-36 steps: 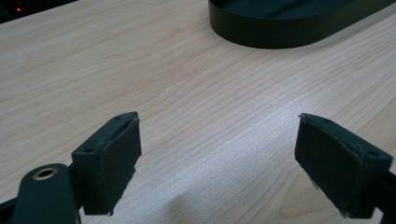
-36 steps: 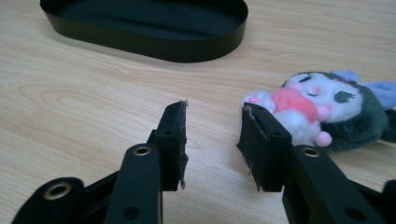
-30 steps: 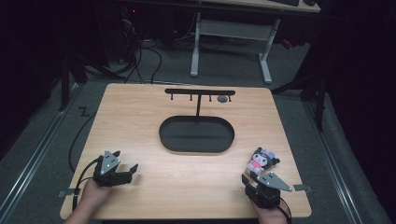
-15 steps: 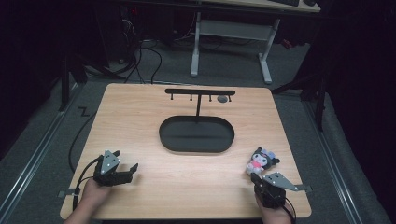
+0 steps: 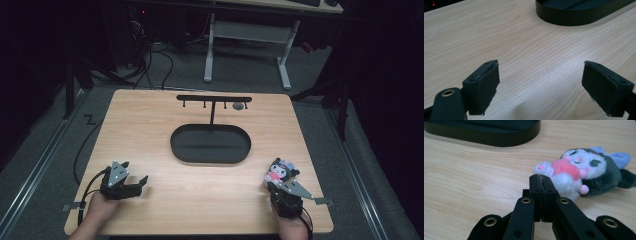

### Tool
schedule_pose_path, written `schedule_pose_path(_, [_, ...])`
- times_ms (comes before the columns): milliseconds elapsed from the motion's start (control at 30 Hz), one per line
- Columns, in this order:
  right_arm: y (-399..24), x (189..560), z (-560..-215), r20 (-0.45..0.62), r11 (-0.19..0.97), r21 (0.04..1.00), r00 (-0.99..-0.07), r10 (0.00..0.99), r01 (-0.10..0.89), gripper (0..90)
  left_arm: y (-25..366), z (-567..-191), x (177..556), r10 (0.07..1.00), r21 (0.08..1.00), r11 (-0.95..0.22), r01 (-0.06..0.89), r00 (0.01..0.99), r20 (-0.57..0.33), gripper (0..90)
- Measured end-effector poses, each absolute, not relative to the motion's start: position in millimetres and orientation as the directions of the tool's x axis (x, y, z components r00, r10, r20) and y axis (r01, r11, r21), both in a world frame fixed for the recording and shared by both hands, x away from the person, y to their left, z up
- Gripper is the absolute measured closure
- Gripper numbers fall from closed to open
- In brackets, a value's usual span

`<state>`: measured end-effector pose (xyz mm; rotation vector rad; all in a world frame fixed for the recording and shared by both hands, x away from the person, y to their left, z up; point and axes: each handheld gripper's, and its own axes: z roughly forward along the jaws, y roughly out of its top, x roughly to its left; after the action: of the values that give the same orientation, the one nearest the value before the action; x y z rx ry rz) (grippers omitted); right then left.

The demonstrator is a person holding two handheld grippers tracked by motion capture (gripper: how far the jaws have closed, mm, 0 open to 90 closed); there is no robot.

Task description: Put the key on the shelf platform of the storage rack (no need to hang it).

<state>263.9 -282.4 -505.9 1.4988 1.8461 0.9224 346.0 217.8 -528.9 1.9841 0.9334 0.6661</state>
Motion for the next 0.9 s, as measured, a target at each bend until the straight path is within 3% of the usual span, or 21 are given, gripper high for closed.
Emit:
schedule_pose_path(533, [-328, 249, -502, 0.013, 0.014, 0.812, -0.042, 0.999, 0.583, 88.3, 216, -529, 348, 0.803, 0.843, -0.388, 0.373, 0.586, 0.110, 15.4])
schedule_pose_path(733, [-329, 243, -491, 0.017, 0.007, 0.843, -0.040, 0.999, 0.538, 87.7, 216, -529, 348, 0.803, 0.842, -0.387, 0.375, 0.586, 0.108, 15.4])
schedule_pose_path(900, [-320, 244, -486, -0.009, 0.037, 0.854, -0.057, 0.998, 0.519, 81.2, 216, -529, 347, 0.802, 0.845, -0.387, 0.370, 0.586, 0.110, 15.4])
